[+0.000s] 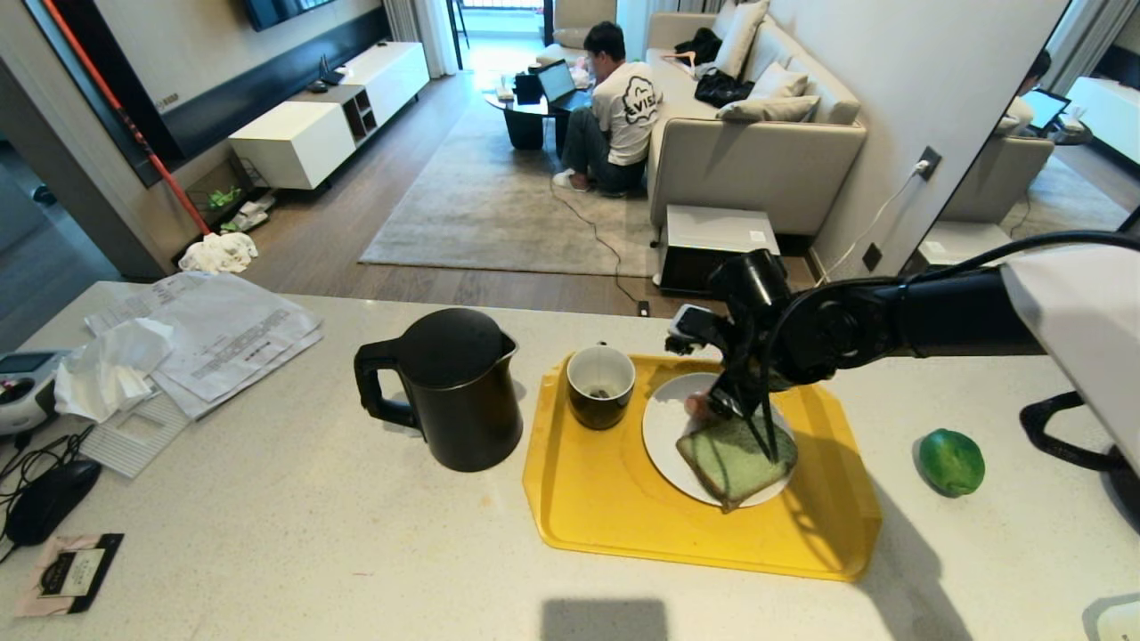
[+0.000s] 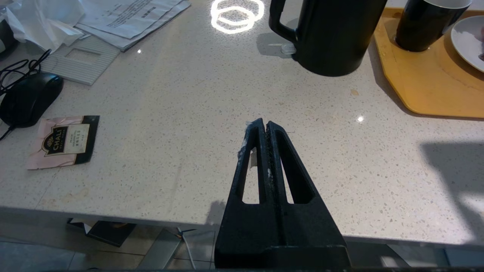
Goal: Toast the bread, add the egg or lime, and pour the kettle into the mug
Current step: Pick up the kettle
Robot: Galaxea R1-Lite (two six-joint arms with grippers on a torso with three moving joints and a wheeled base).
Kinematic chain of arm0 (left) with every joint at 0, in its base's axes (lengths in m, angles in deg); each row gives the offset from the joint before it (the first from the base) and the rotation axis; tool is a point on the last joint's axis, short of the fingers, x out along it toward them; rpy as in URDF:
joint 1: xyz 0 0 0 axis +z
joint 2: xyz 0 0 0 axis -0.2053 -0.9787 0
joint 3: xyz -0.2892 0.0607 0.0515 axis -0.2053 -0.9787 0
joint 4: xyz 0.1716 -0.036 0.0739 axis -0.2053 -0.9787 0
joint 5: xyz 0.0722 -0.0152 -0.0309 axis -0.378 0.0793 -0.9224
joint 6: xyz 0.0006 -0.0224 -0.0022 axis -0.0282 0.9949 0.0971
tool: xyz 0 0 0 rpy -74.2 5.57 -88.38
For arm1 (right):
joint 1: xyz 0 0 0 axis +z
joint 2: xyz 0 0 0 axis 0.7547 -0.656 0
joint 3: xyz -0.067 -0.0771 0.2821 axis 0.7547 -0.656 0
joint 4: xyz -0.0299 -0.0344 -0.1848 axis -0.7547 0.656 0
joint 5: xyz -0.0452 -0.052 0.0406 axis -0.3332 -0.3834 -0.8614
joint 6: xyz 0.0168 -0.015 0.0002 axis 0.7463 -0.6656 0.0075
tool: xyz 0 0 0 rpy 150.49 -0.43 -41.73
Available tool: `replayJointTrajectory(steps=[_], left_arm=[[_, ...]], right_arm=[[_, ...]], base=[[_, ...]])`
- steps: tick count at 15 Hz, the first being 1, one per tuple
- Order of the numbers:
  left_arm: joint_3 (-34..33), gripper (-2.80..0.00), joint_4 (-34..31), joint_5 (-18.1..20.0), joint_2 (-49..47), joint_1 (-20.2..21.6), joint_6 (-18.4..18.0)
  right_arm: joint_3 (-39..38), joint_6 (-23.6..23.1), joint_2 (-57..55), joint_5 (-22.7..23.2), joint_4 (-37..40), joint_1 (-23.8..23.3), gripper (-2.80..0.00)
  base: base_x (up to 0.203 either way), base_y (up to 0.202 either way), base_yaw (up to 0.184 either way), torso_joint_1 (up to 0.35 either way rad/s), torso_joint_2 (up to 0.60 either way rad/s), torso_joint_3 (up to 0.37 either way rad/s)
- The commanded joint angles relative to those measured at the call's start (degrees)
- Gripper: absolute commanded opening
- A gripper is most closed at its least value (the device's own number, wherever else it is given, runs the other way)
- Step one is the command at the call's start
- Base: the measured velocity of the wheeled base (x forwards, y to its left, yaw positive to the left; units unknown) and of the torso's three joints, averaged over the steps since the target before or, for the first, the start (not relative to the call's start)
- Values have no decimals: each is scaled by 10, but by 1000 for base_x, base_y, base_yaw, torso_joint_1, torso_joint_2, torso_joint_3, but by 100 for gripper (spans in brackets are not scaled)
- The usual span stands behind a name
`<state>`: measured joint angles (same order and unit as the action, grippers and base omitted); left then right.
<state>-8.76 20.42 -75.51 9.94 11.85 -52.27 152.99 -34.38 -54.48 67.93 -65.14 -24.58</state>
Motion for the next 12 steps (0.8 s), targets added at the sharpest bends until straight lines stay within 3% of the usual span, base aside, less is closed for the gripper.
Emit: replayJointTrajectory(steps=[1, 5, 6, 7, 12], left_arm=[[0, -280, -1, 0, 0, -1, 0], [0, -280, -1, 0, 0, 0, 0], [0, -280, 0, 0, 0, 0, 0], [0, -280, -1, 0, 0, -1, 0], [0, -280, -1, 0, 0, 0, 0]], right_arm=[[-20, 4, 67, -1, 0, 0, 0], [-108, 13, 192, 0, 1, 0, 0], [-130, 22, 228, 0, 1, 0, -240], [-148, 33, 265, 0, 2, 0, -280], [-220, 78, 431, 3, 23, -12, -280]], base=[[0, 0, 0, 0, 0, 0], [0, 0, 0, 0, 0, 0], [0, 0, 0, 0, 0, 0], [0, 0, 0, 0, 0, 0], [0, 0, 0, 0, 0, 0]])
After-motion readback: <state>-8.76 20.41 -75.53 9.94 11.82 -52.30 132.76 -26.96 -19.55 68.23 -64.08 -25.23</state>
